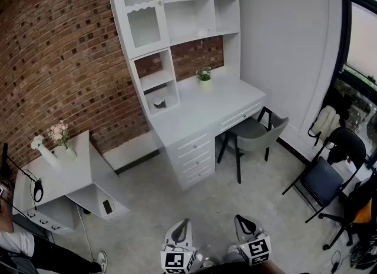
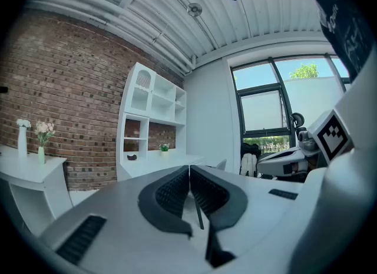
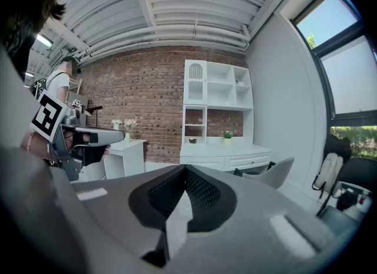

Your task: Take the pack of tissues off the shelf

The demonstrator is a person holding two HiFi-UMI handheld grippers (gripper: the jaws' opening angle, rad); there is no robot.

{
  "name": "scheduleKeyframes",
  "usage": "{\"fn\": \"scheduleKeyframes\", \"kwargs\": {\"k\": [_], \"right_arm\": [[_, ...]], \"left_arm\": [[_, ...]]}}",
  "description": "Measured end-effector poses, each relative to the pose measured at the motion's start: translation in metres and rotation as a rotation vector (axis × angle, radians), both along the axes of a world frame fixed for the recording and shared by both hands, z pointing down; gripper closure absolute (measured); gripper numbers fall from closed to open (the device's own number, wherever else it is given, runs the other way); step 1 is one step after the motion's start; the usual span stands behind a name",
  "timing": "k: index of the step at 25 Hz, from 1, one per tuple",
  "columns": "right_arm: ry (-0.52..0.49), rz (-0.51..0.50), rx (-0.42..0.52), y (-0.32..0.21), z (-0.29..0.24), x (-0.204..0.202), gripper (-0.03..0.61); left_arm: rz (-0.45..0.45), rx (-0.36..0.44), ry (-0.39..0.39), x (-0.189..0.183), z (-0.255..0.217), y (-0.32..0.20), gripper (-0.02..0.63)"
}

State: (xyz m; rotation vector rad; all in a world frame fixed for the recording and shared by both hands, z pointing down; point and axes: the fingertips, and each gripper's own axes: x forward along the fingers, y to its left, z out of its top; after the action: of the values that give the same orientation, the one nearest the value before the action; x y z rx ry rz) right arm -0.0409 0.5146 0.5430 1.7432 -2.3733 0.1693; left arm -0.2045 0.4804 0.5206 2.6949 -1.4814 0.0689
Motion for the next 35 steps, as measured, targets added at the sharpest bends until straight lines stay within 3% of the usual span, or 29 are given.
{"fn": "scheduleKeyframes", "kwargs": {"k": [16, 26, 35], "right_arm": [[-0.007, 0.009, -0.003, -0.022, 0.003, 0.001, 0.575], [0.001, -0.017, 0.015, -0.088, 0.005, 0.028, 0.575], [0.008, -0.032, 0.03, -0.152, -0.001, 0.04, 0.575]], "left_arm": [[-0.027, -0.017, 0.014, -0.009, 0.008, -0.017, 0.601], [-0.038, -0.028, -0.022, 0.009, 0.005, -0.069, 0.602], [-0.062, -0.018, -0.009, 0.026, -0.001, -0.127, 0.602]]}}
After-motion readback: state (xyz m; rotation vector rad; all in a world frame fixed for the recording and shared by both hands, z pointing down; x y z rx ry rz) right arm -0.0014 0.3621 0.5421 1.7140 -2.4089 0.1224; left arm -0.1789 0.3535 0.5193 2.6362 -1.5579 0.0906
